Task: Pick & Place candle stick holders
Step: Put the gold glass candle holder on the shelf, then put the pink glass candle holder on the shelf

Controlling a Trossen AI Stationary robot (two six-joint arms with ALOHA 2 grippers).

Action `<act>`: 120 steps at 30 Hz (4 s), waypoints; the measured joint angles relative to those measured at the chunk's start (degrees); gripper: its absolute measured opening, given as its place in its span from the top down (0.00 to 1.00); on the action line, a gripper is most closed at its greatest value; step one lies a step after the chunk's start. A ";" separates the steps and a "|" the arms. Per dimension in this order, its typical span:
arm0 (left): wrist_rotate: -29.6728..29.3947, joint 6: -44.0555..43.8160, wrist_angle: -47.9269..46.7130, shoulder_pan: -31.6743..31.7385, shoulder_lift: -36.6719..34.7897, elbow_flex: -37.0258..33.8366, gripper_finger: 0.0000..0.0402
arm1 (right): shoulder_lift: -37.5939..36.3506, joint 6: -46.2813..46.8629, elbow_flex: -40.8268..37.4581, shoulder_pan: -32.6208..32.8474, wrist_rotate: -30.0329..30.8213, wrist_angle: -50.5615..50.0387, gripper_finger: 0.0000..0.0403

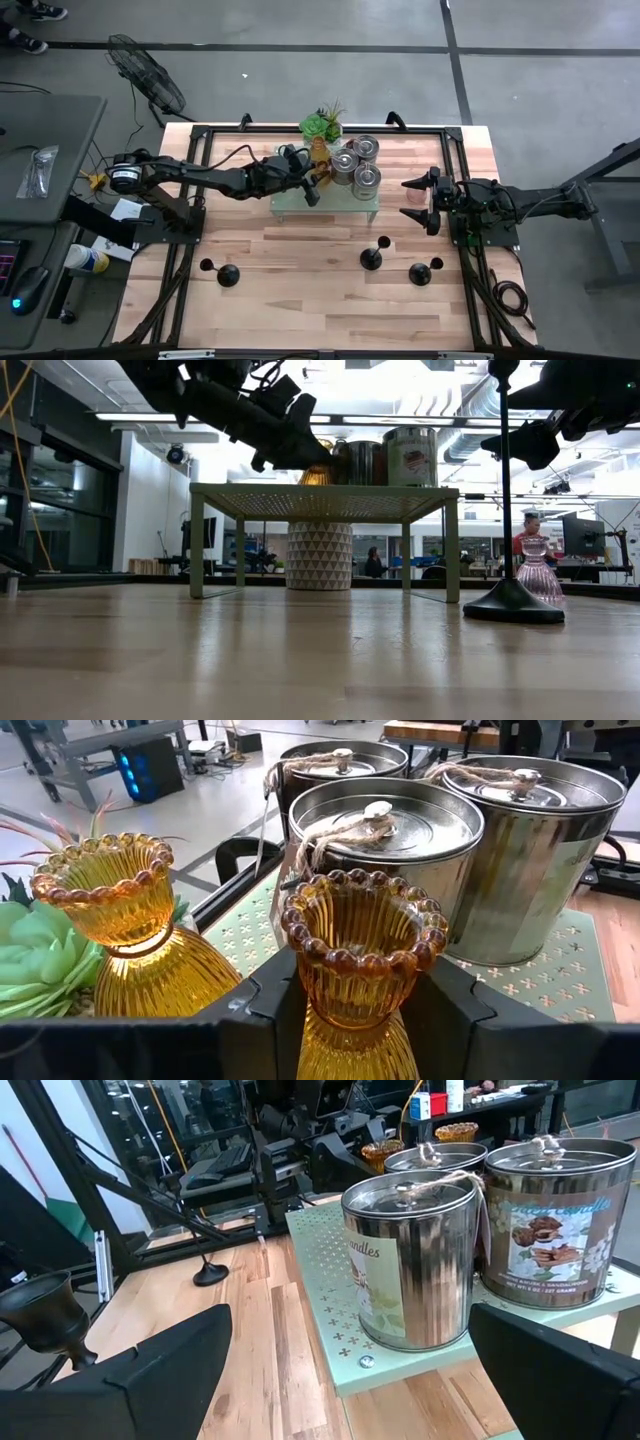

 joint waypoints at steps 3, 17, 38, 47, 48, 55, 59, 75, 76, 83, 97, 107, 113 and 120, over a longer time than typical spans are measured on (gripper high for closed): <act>-0.09 0.28 -0.16 0.00 0.00 0.01 0.65 | 0.02 -0.01 0.00 0.01 0.00 0.02 0.01; -3.22 1.99 -0.55 0.00 0.00 0.01 0.53 | 0.02 -0.01 0.00 0.01 0.00 0.02 0.01; -0.26 8.09 -0.80 0.00 -4.23 0.01 0.25 | 0.02 0.01 0.00 0.00 0.00 0.00 0.01; 3.71 9.89 -10.48 0.00 -13.13 -0.01 0.24 | 0.00 0.02 0.00 0.02 0.00 0.00 0.01; 4.45 10.21 -11.73 0.00 -14.25 0.01 0.24 | 0.01 0.01 0.00 -0.01 0.00 0.00 0.01; 9.34 12.84 -24.06 0.02 -22.71 -0.01 0.24 | 0.02 0.02 0.00 0.02 0.00 0.02 0.01; 11.72 13.78 -30.17 0.04 -27.90 -0.05 0.24 | 0.02 0.02 0.00 0.01 0.00 0.02 0.01; 12.43 12.42 -37.01 0.04 -38.98 -6.90 0.24 | 0.00 0.00 0.00 -0.01 0.00 0.00 0.01; 12.43 11.57 -36.47 0.04 -39.16 -7.49 0.24 | 0.01 0.02 0.00 0.00 0.00 0.00 0.01; 9.00 7.29 -30.55 0.04 -40.84 -7.86 0.24 | 0.02 -0.06 0.00 -0.12 4.97 0.02 0.01; -1.68 2.99 -30.22 0.04 -47.00 -7.86 0.24 | 0.02 -4.18 0.00 -0.12 8.83 0.58 0.01; -1.75 0.57 -30.25 0.01 -47.04 -7.86 0.24 | 0.02 10.58 0.00 -0.17 7.95 1.90 0.01; -2.92 -0.24 -30.28 0.00 -47.01 -7.86 0.24 | 0.02 15.84 0.00 -2.13 12.75 3.51 0.01; -4.54 -0.22 -30.27 0.00 -47.01 -7.86 0.24 | 0.02 18.07 3.96 -5.94 11.85 -0.23 0.01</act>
